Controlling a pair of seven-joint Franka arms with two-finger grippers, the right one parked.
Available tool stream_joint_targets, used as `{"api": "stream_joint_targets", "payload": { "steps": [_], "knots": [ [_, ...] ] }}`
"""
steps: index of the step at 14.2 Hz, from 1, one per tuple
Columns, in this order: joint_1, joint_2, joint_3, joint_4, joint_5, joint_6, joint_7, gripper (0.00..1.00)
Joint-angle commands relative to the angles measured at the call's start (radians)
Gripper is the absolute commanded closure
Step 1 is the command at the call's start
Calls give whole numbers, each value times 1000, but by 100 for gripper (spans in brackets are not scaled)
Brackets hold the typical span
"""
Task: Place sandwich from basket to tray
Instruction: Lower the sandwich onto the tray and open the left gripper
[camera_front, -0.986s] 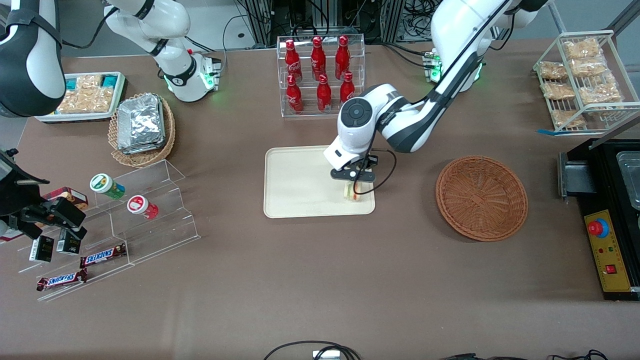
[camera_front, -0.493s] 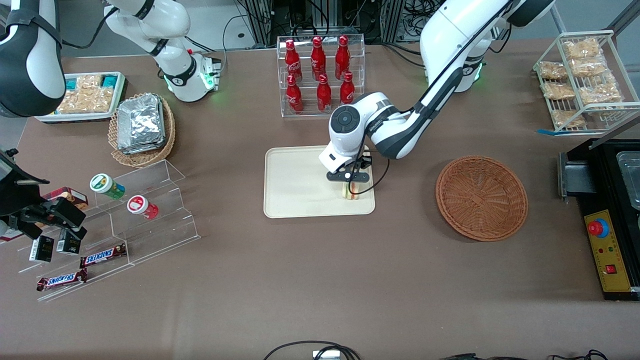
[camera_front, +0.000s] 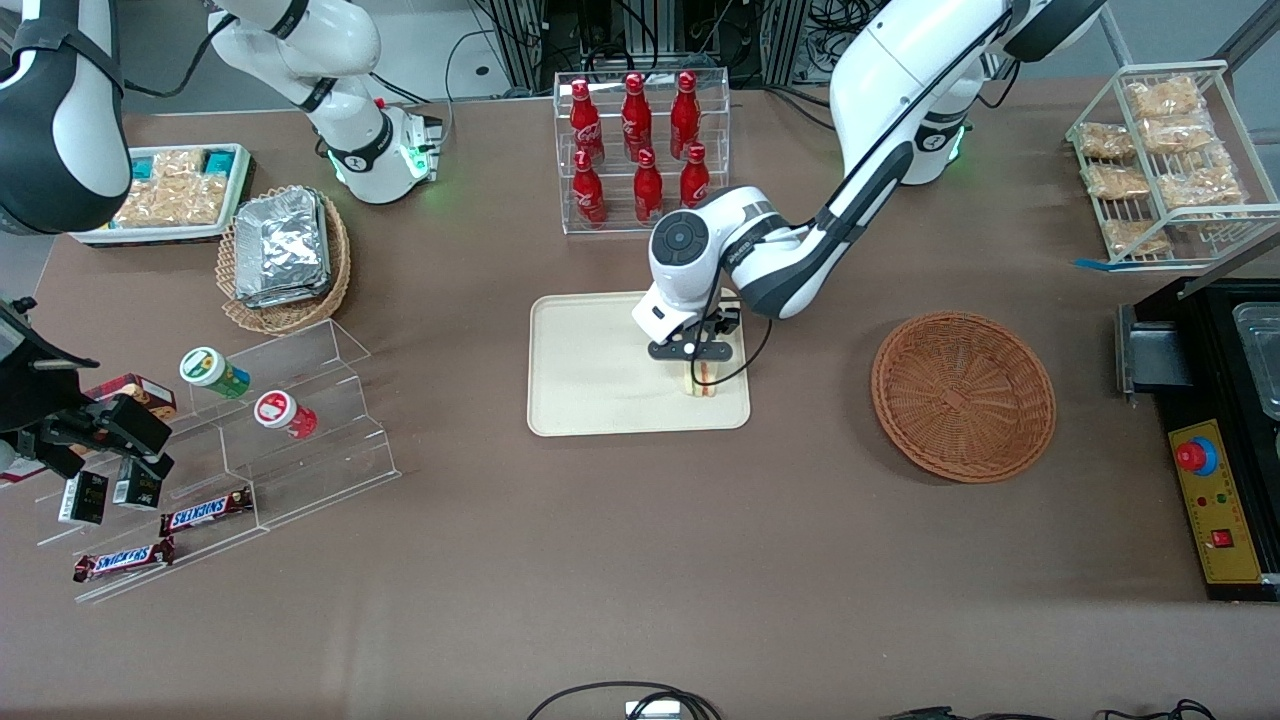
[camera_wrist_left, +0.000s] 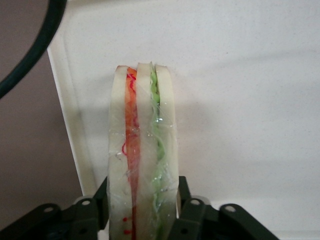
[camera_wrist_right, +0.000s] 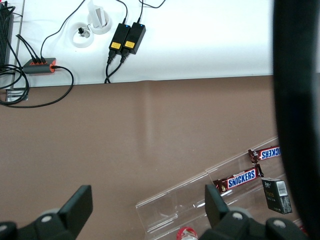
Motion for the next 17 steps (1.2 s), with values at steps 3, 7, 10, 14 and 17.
{"api": "stream_joint_targets", "payload": {
  "steps": [3,7,10,14,17],
  "knots": [
    [-3,-9,8,47,13,-18,-34,1],
    [52,-26,7,152,-9,-107,-46,1],
    [114,-46,7,240,-49,-216,-45,1],
    [232,-127,7,248,-79,-293,-26,1],
    [295,-167,7,249,-79,-337,-25,1]
  ]
}}
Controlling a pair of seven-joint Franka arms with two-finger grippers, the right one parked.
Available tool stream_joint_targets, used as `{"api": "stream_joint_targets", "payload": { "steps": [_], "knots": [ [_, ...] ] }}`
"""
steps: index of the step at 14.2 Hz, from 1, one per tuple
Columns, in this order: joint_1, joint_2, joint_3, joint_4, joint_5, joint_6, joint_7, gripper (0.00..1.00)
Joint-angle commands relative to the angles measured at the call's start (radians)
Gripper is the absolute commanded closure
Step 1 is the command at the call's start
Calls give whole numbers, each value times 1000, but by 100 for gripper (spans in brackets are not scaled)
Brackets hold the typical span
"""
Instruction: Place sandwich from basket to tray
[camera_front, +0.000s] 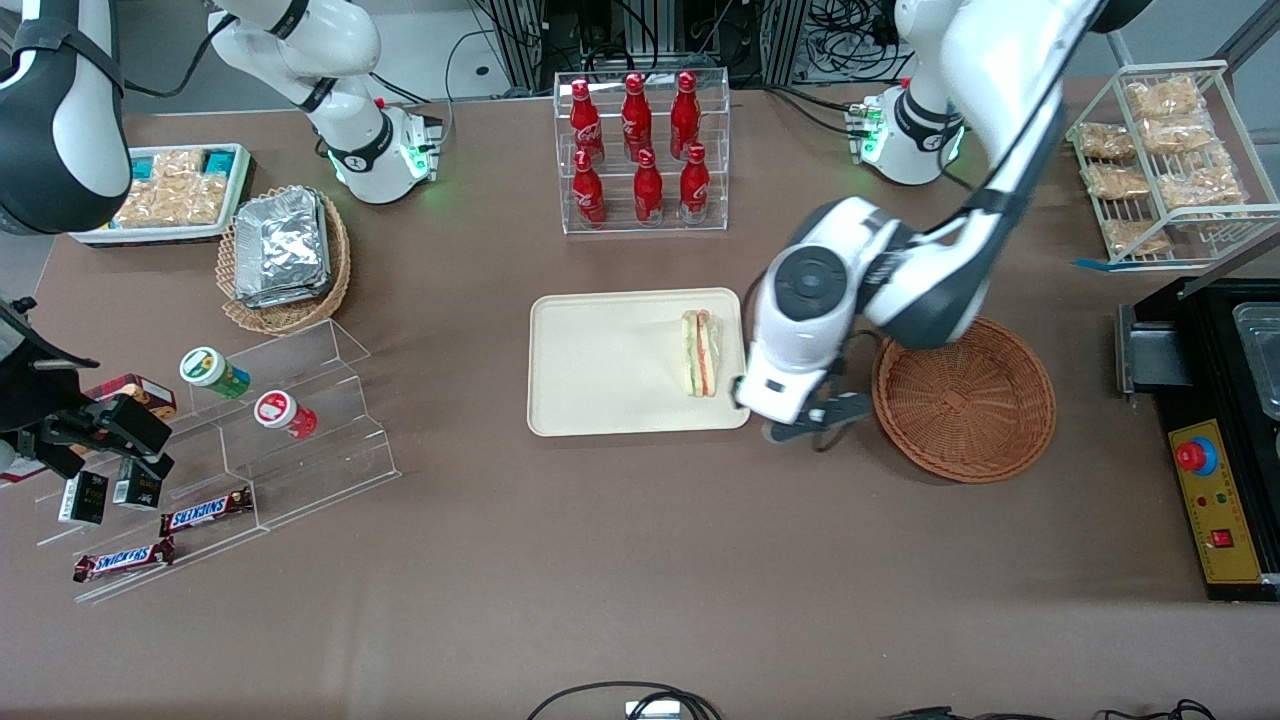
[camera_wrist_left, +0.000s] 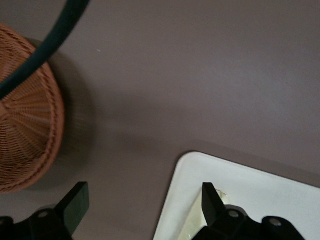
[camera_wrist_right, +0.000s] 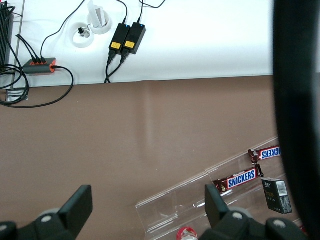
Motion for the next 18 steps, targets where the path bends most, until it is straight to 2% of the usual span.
{"api": "stream_joint_targets", "payload": {
  "steps": [1,3,6,8,10,16,18],
  "knots": [
    [56,-52,-8,-12,-15,-43,4,1],
    [90,-84,-9,-1,-27,-78,43,1],
    [160,-130,-8,30,-101,-162,177,1],
    [203,-170,-6,42,-109,-241,272,1],
    [246,-227,-2,42,-165,-276,373,1],
    [243,-371,222,62,-291,-442,750,1],
    [243,-390,256,85,-283,-492,855,0]
  ]
}}
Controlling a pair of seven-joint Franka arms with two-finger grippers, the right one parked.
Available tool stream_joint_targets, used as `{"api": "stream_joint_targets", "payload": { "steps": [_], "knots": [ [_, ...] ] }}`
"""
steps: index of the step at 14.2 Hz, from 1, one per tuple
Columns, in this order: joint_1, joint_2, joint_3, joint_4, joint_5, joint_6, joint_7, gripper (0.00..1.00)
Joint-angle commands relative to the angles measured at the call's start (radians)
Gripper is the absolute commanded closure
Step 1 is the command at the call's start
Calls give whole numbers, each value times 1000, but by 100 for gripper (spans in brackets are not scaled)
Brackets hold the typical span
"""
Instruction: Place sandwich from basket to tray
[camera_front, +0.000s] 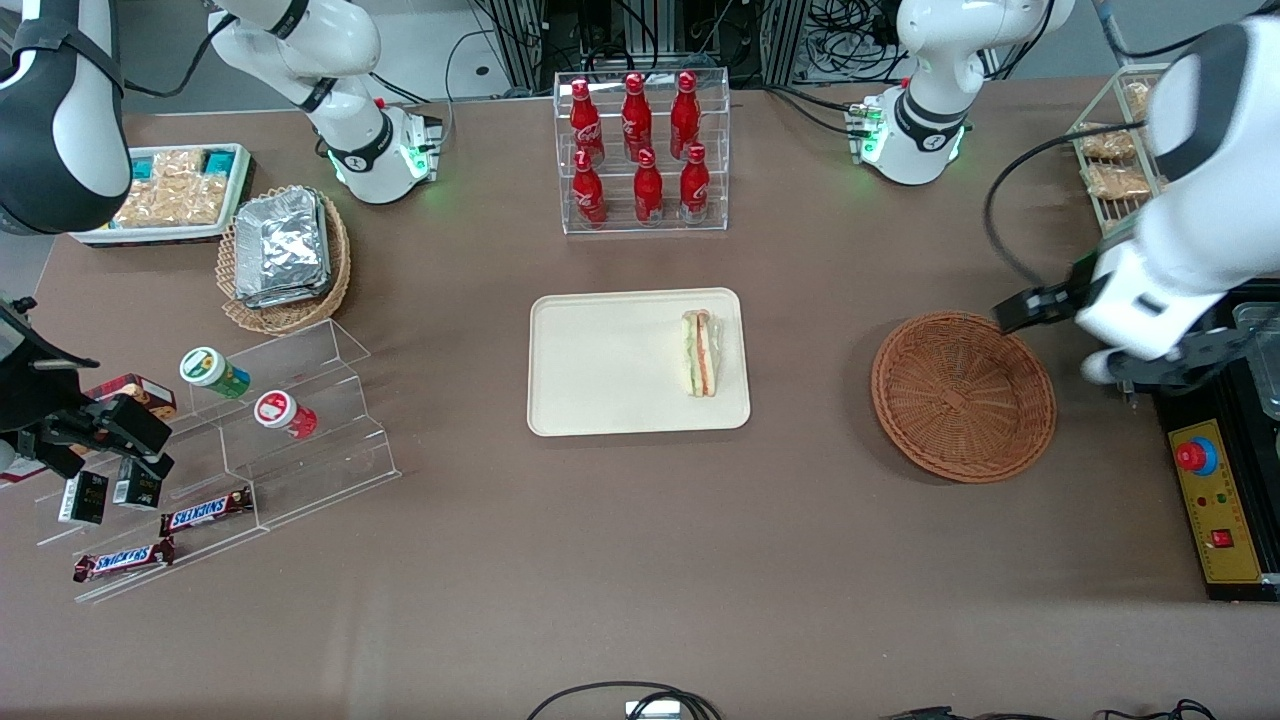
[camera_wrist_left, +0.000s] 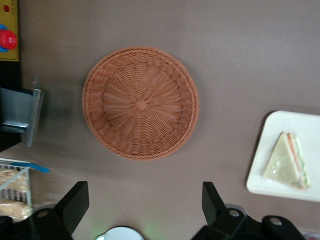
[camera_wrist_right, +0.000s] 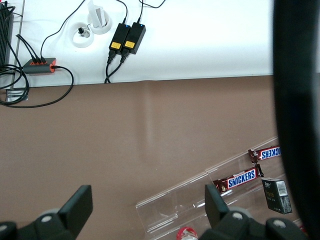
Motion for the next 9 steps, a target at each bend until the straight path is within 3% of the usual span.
{"api": "stream_joint_targets", "payload": {
  "steps": [1,4,9],
  "knots": [
    [-4,-25,45,38,-12,-69,140,0],
    [-6,-25,75,78,-8,-104,283,0],
    [-29,-25,75,74,-7,-104,279,0]
  ]
}}
